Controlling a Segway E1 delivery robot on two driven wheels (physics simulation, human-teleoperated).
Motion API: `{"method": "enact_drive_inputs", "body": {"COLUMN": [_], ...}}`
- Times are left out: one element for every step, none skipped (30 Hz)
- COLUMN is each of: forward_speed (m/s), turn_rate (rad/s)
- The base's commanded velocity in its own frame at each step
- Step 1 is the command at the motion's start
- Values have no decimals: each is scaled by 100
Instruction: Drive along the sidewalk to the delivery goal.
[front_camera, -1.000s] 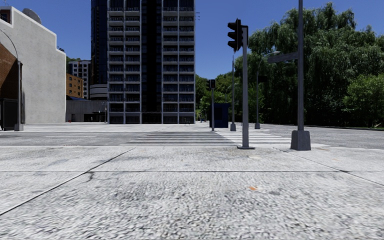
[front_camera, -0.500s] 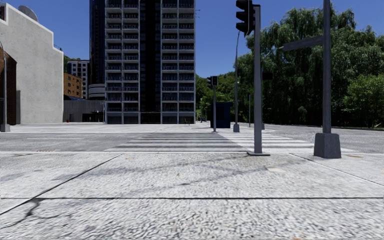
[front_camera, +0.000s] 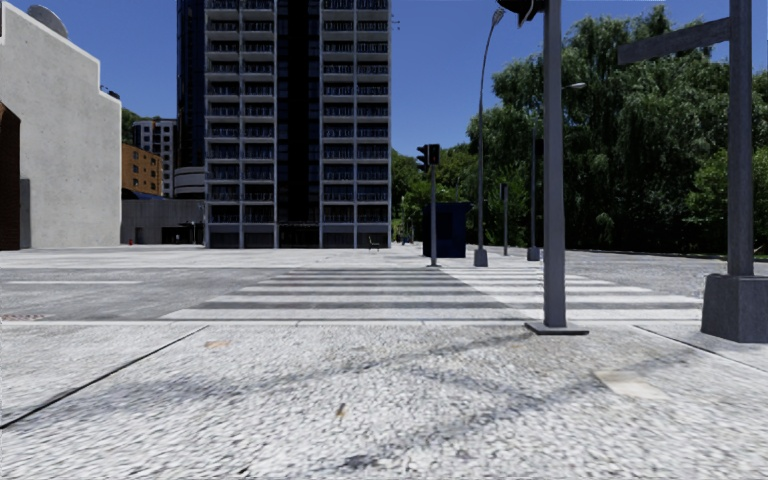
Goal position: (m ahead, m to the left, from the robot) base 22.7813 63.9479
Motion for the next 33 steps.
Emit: {"method": "enact_drive_inputs", "body": {"forward_speed": [200, 200, 200, 200, 200, 200, 200, 200, 200, 200, 200, 200, 200, 200, 200, 200, 200, 200, 200, 200, 200, 200, 200, 200, 200, 200, 200, 200, 200, 200, 200, 200, 200], "turn_rate": [0, 0, 0, 0, 0, 0, 0, 0, 0, 0, 0, 0, 0, 0, 0, 0, 0, 0, 0, 0, 0, 0, 0, 0, 0, 0, 0, 0, 0, 0, 0, 0, 0]}}
